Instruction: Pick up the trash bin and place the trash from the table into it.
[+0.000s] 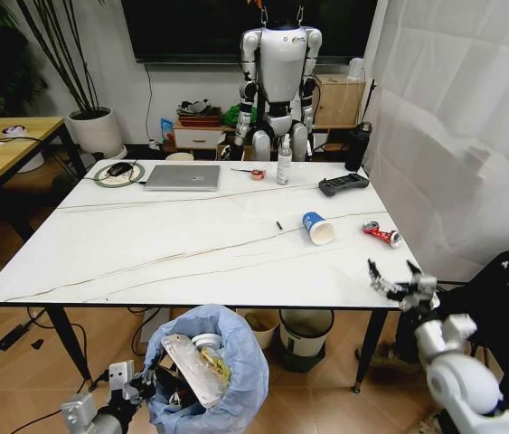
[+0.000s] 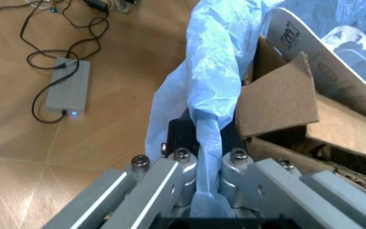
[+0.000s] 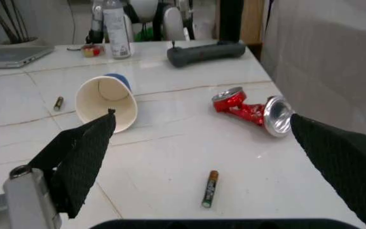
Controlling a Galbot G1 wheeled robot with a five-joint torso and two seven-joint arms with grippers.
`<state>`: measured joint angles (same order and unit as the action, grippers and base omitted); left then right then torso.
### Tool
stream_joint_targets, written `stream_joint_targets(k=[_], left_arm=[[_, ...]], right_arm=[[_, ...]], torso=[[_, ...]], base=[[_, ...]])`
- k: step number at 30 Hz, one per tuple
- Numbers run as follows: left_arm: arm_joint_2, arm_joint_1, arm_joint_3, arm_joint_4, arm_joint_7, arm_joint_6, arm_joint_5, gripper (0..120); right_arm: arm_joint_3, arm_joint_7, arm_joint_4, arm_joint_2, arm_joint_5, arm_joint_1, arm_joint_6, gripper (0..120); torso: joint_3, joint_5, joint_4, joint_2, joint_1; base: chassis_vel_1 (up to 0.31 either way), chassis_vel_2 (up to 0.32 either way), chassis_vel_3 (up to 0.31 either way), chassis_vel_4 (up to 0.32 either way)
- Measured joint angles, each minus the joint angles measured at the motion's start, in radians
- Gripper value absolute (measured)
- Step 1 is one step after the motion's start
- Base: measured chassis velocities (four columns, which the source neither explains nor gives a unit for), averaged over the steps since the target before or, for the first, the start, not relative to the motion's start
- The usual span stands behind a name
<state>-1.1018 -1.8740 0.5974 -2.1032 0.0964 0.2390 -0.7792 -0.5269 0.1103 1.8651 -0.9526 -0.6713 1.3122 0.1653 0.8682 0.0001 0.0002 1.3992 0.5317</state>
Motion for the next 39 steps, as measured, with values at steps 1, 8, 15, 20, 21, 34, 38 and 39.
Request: stream_joint_targets(k=[1, 8, 15, 20, 21, 34, 38, 39], left_arm=[[-0.001, -0.002, 0.002, -0.001, 0.000, 0.000, 0.001, 0], [-0.006, -0.007, 0.014, -0.004, 0.004, -0.002, 0.006, 0], [-0.008, -0.001, 0.016, -0.007, 0.015, -0.001, 0.006, 0], [-0.008, 0.000, 0.015, -0.007, 0.016, -0.001, 0.007, 0], [-0.008, 0.001, 0.015, -0.006, 0.016, 0.000, 0.007, 0], [-0.007, 0.004, 0.014, -0.002, 0.017, 0.001, 0.006, 0], [-0.006, 0.003, 0.017, 0.000, 0.017, 0.000, 0.004, 0], [-0.006, 0.004, 0.017, 0.000, 0.017, 0.000, 0.004, 0]], right_arm=[[0.005, -0.001, -0.001, 0.011, -0.040, -0.020, 0.035, 100], [0.044, -0.041, -0.075, 0.043, -0.136, -0.131, 0.160, 100], [0.069, -0.063, -0.157, 0.043, -0.124, -0.155, 0.186, 100], [0.075, -0.076, -0.197, 0.043, -0.111, -0.155, 0.189, 97], [0.077, -0.078, -0.201, 0.043, -0.111, -0.155, 0.189, 92], [0.101, -0.083, -0.234, 0.038, -0.086, -0.158, 0.193, 45], [0.102, -0.083, -0.241, 0.038, -0.083, -0.160, 0.191, 29], [0.102, -0.084, -0.242, 0.039, -0.082, -0.160, 0.191, 23]], torso=[[0.000, -0.0001, -0.0001, 0.000, 0.000], [0.000, 0.0000, 0.0001, 0.000, 0.000], [0.000, -0.0001, 0.0000, 0.000, 0.000], [0.000, -0.0001, -0.0001, 0.000, 0.000], [0.000, -0.0001, -0.0001, 0.000, 0.000], [0.000, -0.0002, 0.0000, 0.000, 0.000], [0.000, -0.0003, 0.0000, 0.000, 0.000], [0.000, -0.0003, 0.0000, 0.000, 0.000]], base=[[0.000, 0.000, 0.000, 0.000], [0.000, 0.000, 0.000, 0.000], [0.000, 0.000, 0.000, 0.000], [0.000, 0.000, 0.000, 0.000], [0.000, 0.000, 0.000, 0.000], [0.000, 0.000, 0.000, 0.000], [0.000, 0.000, 0.000, 0.000], [0.000, 0.000, 0.000, 0.000]])
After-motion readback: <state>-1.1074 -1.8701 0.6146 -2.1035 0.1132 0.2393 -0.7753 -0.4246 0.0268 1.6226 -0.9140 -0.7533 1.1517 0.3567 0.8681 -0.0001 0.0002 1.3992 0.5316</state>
